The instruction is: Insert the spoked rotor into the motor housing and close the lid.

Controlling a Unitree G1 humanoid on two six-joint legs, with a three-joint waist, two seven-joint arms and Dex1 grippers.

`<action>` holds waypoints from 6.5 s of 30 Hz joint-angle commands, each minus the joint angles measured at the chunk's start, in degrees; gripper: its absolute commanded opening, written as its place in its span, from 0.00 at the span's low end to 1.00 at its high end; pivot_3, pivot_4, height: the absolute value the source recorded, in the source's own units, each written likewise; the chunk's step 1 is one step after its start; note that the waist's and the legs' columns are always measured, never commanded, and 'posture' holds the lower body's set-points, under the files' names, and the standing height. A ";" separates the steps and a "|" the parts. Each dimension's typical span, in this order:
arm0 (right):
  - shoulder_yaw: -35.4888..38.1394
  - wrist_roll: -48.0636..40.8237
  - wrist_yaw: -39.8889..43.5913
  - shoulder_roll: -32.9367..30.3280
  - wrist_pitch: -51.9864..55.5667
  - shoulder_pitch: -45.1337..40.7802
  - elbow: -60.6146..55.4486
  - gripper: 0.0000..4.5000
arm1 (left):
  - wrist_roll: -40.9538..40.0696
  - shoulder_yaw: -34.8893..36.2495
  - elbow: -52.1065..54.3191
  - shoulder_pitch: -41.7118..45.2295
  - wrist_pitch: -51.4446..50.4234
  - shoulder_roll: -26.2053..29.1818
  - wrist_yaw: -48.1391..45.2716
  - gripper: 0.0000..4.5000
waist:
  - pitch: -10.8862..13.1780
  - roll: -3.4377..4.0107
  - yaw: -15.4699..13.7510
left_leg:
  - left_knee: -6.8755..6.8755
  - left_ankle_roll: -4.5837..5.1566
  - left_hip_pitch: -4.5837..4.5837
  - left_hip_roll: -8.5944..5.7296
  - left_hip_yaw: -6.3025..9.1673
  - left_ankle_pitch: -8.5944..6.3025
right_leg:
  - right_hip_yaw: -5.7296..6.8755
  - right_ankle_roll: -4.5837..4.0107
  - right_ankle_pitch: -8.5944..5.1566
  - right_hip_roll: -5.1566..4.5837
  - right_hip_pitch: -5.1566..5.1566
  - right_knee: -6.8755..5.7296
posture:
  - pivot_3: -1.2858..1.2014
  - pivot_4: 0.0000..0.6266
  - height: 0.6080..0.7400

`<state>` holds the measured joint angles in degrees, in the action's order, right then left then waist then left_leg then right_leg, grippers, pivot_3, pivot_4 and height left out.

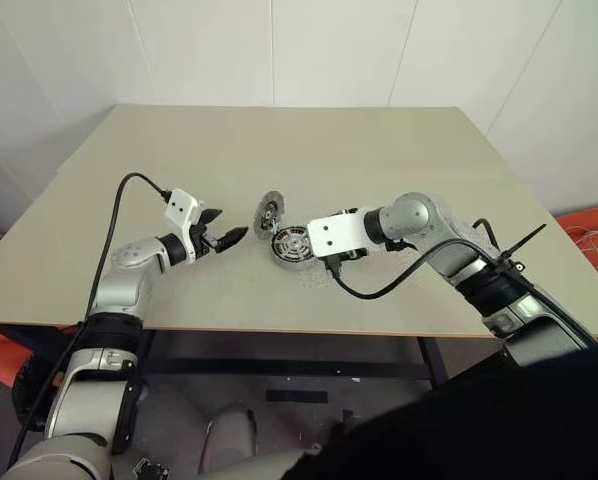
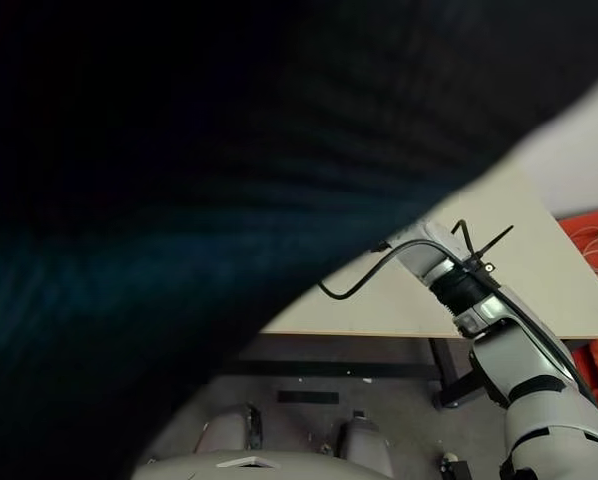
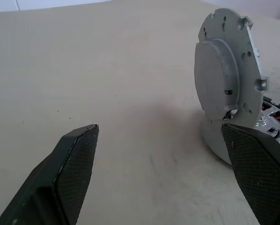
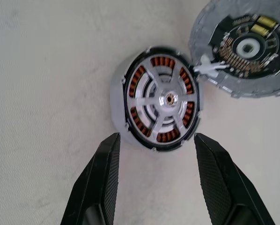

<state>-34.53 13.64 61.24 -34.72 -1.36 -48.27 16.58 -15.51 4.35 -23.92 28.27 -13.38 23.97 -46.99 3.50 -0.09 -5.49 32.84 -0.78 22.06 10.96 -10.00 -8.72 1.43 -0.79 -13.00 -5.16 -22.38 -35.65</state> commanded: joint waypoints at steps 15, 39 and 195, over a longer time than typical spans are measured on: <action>1.52 3.12 -2.42 9.38 1.61 3.72 1.04 0.63 | -5.34 0.55 7.80 0.41 -9.87 1.31 -3.50 0.99 | 0.01 0.00 0.04 | 0.12 0.10 0.02 0.02 0.00 -0.06 | 0.00 -0.01 0.00 0.01 0.02 -0.02 | 0.52 0.00 1.00; 2.05 5.97 -5.34 11.77 4.37 7.65 -0.26 0.20 | -6.07 0.91 9.65 -0.30 -11.96 1.98 -3.54 0.99 | 0.01 0.01 0.11 | 0.10 0.11 -0.06 0.03 0.01 -0.07 | -0.01 -0.01 0.00 0.01 0.08 0.00 | 0.52 0.00 1.00; -0.81 11.22 -2.20 12.87 -4.10 -3.80 14.43 0.61 | -6.61 1.56 10.95 -3.75 -8.46 0.66 0.76 0.99 | 0.05 0.05 0.03 | 0.13 -0.35 -0.14 0.83 0.00 0.12 | 0.04 -0.73 0.06 0.90 -0.04 -0.14 | 0.52 0.00 1.00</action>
<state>-36.47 24.83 58.90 -21.79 -5.49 -52.05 32.93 -21.44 4.76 -14.86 23.74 -22.51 23.99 -46.02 3.56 -0.04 -5.46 32.98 -1.14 21.90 11.79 -9.99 -8.60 1.47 -1.52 -12.94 -4.26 -22.42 -35.79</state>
